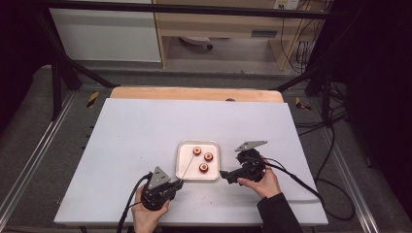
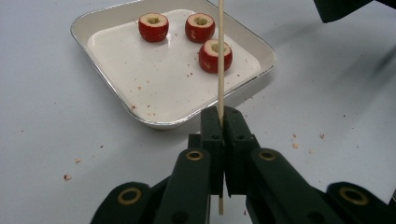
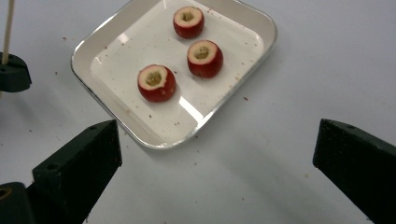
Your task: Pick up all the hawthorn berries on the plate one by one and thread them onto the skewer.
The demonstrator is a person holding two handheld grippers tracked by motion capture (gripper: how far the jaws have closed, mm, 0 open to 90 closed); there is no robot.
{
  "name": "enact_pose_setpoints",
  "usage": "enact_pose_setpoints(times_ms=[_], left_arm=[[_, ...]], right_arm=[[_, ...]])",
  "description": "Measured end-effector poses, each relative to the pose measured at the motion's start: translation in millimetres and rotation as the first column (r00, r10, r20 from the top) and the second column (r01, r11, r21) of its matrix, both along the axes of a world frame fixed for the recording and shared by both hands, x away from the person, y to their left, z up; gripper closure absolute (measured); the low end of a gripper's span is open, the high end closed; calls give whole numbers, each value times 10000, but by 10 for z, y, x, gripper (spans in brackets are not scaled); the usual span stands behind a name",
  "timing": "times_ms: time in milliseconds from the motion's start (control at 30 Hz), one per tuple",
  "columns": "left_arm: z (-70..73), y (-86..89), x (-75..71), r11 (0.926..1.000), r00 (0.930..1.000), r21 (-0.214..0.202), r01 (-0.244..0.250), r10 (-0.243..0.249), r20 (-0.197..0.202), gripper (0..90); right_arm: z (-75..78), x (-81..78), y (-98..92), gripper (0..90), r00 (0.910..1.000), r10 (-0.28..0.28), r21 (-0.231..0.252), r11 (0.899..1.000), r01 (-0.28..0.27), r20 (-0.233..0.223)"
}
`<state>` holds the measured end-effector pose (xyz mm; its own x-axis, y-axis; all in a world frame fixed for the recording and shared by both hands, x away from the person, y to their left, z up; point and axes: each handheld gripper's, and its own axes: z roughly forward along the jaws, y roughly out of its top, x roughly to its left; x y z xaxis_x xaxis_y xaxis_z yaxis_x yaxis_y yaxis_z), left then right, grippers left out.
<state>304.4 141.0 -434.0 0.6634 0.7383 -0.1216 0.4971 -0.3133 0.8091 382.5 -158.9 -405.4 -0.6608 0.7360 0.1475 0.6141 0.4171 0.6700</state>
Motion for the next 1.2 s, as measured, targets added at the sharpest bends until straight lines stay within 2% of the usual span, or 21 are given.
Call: enact_pose_setpoints(times_ms=[167,433,467,567,633,700,733,833,900,967,1200], left_arm=[[-13,40,-1,10000,10000,-80,-41,40,-77,883],[-25,72,-14,9999,10000,-118,-47,47,-25,883],[-28,71,-13,9999,10000,-108,-37,37,-21,884],[-36,75,-18,9999,10000,-163,-29,28,-39,883],[-42,77,-19,9999,10000,-147,-33,32,-58,884],[-47,79,-16,9999,10000,-133,-18,17,-84,883],[-50,80,-16,9999,10000,-145,-4,3,-88,884],[-53,86,-19,9999,9999,-152,-6,4,-122,883],[-55,97,-18,9999,9999,-163,-10,8,-121,883],[-56,110,-17,9998,9999,-187,-37,35,-119,883],[-63,123,-19,9997,9999,-221,-50,47,-135,883]], right_arm=[[34,53,159,38,10000,-41,23,10000,41,-62],[36,152,451,108,9982,191,51,9998,-188,-561],[28,168,517,140,9976,270,-83,9996,-276,-636],[11,170,576,181,9974,300,-68,9995,-305,-659],[-9,182,668,222,9961,423,-516,9976,-463,-768],[-15,187,696,246,9949,410,-549,9974,-462,-922],[-29,205,740,295,9932,379,-583,9973,-445,-1097],[-49,230,809,358,9900,189,-703,9971,-289,-1398],[-58,237,826,378,9895,105,-712,9972,-209,-1440],[-74,261,845,440,9851,-271,-503,9986,188,-1700],[-129,298,861,472,9801,-635,-822,9954,487,-1883]])
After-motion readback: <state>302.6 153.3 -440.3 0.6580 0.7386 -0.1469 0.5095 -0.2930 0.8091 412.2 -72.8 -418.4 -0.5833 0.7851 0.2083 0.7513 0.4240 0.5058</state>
